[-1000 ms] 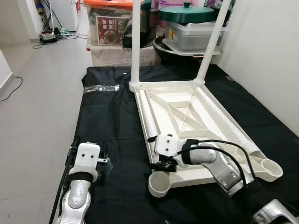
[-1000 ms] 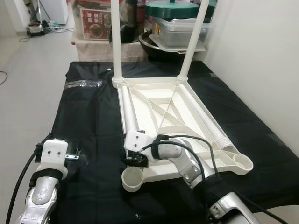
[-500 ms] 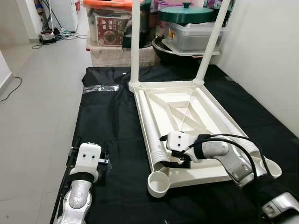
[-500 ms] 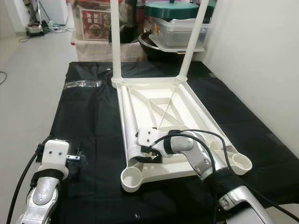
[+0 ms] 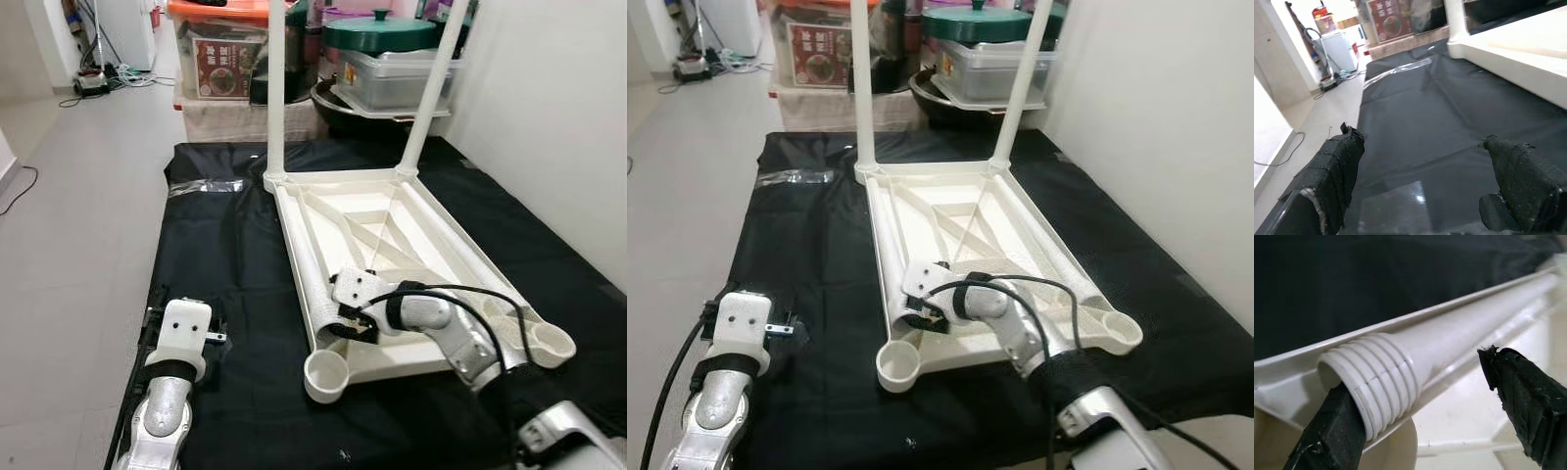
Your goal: Building children table
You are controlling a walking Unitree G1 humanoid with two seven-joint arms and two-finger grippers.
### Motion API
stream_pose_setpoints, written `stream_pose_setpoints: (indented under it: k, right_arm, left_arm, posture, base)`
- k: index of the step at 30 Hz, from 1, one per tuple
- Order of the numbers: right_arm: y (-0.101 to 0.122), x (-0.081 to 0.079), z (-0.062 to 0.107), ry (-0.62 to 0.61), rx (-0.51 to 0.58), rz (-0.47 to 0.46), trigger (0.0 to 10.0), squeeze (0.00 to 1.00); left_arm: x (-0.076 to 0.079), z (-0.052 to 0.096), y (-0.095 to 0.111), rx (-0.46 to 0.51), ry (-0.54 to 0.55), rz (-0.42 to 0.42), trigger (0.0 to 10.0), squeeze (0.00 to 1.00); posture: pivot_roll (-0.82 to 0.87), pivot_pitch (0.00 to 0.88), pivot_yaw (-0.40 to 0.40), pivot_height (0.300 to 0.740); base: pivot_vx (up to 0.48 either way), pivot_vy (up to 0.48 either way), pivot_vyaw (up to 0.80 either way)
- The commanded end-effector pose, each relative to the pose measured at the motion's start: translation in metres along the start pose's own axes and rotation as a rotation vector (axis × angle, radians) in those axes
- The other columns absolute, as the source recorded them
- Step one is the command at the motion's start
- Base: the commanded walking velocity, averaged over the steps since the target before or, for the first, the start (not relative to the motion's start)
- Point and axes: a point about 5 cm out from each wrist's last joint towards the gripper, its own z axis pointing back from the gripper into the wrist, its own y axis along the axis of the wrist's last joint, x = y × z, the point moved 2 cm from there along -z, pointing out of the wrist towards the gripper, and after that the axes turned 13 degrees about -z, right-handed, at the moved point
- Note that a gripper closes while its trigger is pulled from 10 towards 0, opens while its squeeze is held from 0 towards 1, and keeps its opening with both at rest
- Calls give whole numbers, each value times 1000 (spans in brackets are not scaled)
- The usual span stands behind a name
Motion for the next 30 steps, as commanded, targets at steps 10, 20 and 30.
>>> stream_pose_setpoints:
  k: [10, 20, 30]
  right_arm:
    - [-5, 47, 14, -477, 55, -272, 10000, 0]
    - [1, 30, -1, -515, 97, -376, 4078, 0]
    - [15, 16, -18, -468, 180, -499, 0, 0]
  left_arm:
    - [-3, 0, -6, -15, -2, -25, 10000, 0]
    - [3, -2, -4, -8, -14, -25, 10000, 0]
    - [-2, -1, -7, -16, 2, -38, 10000, 0]
  posture:
    - [75, 0, -74, 740]
    - [80, 0, -72, 740]
    - [98, 0, -87, 740]
  base:
    - [0, 0, 0]
    - [0, 0, 0]
    - [0, 0, 0]
